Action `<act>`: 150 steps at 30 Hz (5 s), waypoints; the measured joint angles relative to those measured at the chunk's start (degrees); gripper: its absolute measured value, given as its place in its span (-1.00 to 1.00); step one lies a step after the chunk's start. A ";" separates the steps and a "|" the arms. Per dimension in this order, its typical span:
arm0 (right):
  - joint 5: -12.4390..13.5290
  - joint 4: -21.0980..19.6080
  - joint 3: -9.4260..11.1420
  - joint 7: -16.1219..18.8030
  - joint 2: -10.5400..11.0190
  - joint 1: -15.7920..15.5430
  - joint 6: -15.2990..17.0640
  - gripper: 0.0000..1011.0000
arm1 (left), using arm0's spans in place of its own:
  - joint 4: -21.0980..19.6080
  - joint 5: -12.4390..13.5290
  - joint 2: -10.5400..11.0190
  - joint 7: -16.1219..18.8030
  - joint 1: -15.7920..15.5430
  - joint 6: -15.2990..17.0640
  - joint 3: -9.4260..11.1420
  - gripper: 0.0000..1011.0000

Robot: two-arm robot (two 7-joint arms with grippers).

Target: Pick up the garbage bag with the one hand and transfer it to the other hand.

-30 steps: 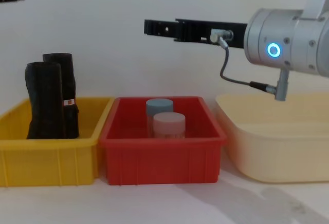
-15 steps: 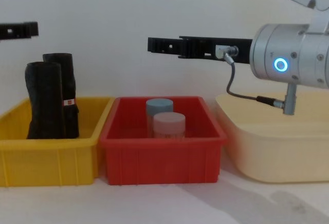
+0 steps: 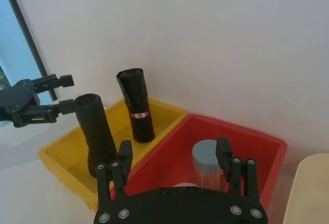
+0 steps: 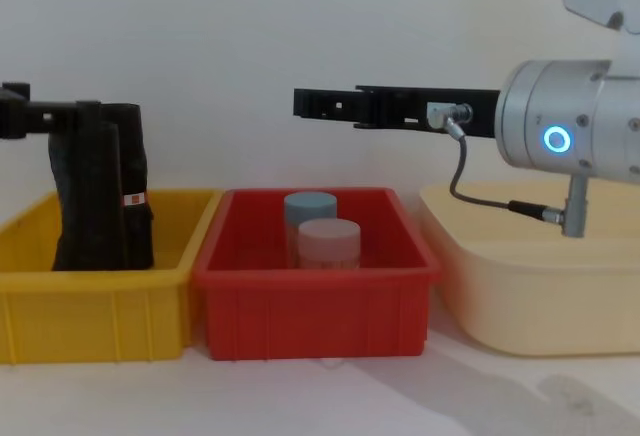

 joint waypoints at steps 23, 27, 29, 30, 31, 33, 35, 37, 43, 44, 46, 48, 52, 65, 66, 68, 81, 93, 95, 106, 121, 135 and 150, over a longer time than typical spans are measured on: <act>0.74 0.93 -0.69 0.35 0.18 0.62 0.46 0.98 | 5.77 -0.33 -2.77 -1.61 -4.05 0.85 3.46 0.98; 0.97 1.25 -0.90 0.54 0.16 0.91 0.60 0.98 | 6.67 -0.60 -3.21 -2.06 -4.90 0.87 4.13 0.98; 1.04 1.53 -1.10 0.81 0.22 1.19 0.76 0.98 | 7.05 -0.70 -3.37 -2.22 -5.20 0.88 4.36 0.98; 1.05 1.59 -1.14 0.89 0.24 1.26 0.81 0.98 | 7.16 -0.73 -3.43 -2.28 -5.28 0.88 4.44 0.98; 1.05 1.74 -1.26 0.98 0.28 1.42 0.86 0.98 | 7.25 -0.76 -3.47 -2.33 -5.37 0.89 4.50 0.98; 1.05 2.20 -1.58 1.40 0.42 1.82 1.10 0.98 | 7.44 -0.80 -3.55 -2.41 -5.53 0.90 4.62 0.98; 1.02 2.88 -2.01 1.79 0.59 2.41 1.30 0.98 | 7.67 -0.87 -3.65 -2.49 -5.75 0.91 4.78 0.98; 0.93 3.34 -2.28 2.10 0.70 2.80 1.45 0.98 | 7.86 -0.92 -3.74 -2.59 -5.91 0.92 4.89 0.98; -0.14 5.83 -3.54 3.27 1.16 4.71 1.98 0.98 | 8.19 -1.01 -3.91 -2.77 -6.24 0.94 5.13 0.98; -0.29 6.14 -3.69 3.44 1.21 4.95 2.04 0.98 | 8.24 -1.03 -3.93 -2.79 -6.29 0.94 5.16 0.98; -0.81 7.39 -4.23 3.95 1.32 5.76 2.21 0.98 | 8.32 -1.05 -3.96 -2.83 -6.36 0.94 5.23 0.98; -1.14 8.12 -4.50 4.27 1.38 6.23 2.38 0.98 | 8.37 -1.07 -3.98 -2.85 -6.40 0.94 5.26 0.98; -1.92 10.28 -5.22 5.05 1.48 7.51 2.82 0.98 | 8.48 -1.09 -4.04 -2.89 -6.51 0.94 5.33 0.98; -2.80 13.94 -6.06 6.82 1.57 9.36 5.25 0.98 | 8.68 -1.17 -4.11 -2.98 -6.65 0.94 5.46 0.98; -2.86 14.09 -6.08 6.91 1.58 9.43 5.39 0.98 | 8.68 -1.17 -4.11 -2.98 -6.66 0.94 5.46 0.98; -2.96 14.53 -6.14 7.12 1.57 9.64 5.74 0.98 | 8.69 -1.16 -4.12 -3.00 -6.67 0.94 5.47 0.98; -3.21 15.55 -6.41 8.36 1.56 10.10 7.08 0.98 | 8.75 -1.16 -4.16 -3.01 -6.72 0.93 5.52 0.98; -2.96 15.29 -6.68 8.66 1.61 10.01 7.22 0.98 | 8.75 -1.16 -4.16 -3.00 -6.74 0.93 5.52 0.98; -2.96 15.21 -6.72 8.67 1.64 9.95 7.15 0.98 | 8.75 -1.16 -4.16 -3.00 -6.74 0.93 5.51 0.98; -2.96 14.99 -6.86 8.67 1.71 9.75 6.89 0.81 | 8.75 -1.16 -4.16 -3.00 -6.73 0.93 5.51 0.84; -2.99 14.91 -6.94 8.63 1.75 9.67 6.74 0.27 | 8.75 -1.16 -4.16 -3.00 -6.73 0.93 5.51 0.11; -3.01 14.86 -6.94 8.59 1.75 9.64 6.69 0.27 | 8.75 -1.16 -4.16 -3.00 -6.73 0.93 5.51 -0.09; -2.48 13.32 -5.85 8.64 1.95 10.01 5.72 0.27 | 8.29 -0.74 -3.33 -4.10 -8.66 0.43 6.26 -0.22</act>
